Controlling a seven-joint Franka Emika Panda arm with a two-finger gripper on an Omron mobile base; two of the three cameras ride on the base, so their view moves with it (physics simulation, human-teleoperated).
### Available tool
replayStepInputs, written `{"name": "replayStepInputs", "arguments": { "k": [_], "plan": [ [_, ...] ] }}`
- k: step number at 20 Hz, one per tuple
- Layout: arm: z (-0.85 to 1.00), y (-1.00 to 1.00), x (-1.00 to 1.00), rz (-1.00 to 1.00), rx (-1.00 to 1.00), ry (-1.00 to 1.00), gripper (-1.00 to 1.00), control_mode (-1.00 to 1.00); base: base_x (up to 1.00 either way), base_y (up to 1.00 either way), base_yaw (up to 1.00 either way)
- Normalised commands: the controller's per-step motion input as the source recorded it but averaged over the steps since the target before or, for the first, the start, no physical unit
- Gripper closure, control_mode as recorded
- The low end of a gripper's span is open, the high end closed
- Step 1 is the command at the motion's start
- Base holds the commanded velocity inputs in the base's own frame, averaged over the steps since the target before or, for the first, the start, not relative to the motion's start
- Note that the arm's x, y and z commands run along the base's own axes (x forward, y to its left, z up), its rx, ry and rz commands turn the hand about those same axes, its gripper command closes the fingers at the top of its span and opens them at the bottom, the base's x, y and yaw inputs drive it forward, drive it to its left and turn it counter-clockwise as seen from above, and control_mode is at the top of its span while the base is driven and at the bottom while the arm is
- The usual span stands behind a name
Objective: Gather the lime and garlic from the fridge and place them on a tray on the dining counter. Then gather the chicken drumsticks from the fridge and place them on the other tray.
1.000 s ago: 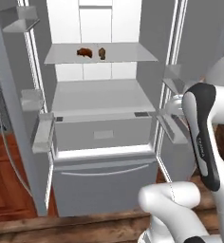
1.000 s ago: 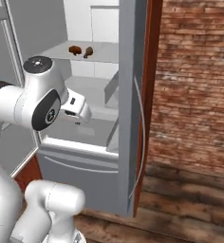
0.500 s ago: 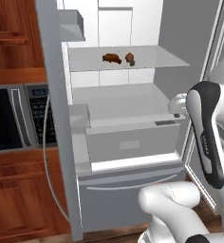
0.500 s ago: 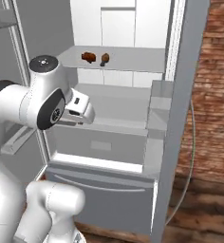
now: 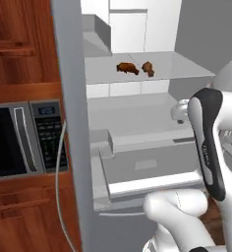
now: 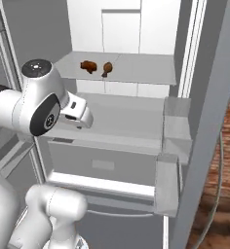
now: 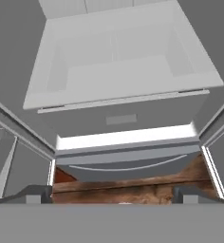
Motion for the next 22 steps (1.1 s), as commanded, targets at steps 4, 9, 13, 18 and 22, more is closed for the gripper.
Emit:
{"name": "replayStepInputs", "arguments": {
  "k": [4,9,13,18,22],
  "plan": [
    [0.0,0.0,0.0,0.0,0.0,0.0,-1.0,1.0,0.69,-0.2,0.04],
    [0.0,0.0,0.0,0.0,0.0,0.0,-1.0,1.0,0.93,0.34,0.1],
    [0.0,0.0,0.0,0.0,0.0,0.0,-1.0,1.0,0.99,0.0,0.22],
    [0.0,0.0,0.0,0.0,0.0,0.0,-1.0,1.0,0.73,0.0,0.27],
    [0.0,0.0,0.0,0.0,0.0,0.0,-1.0,1.0,0.51,0.0,0.28]
  ]
}}
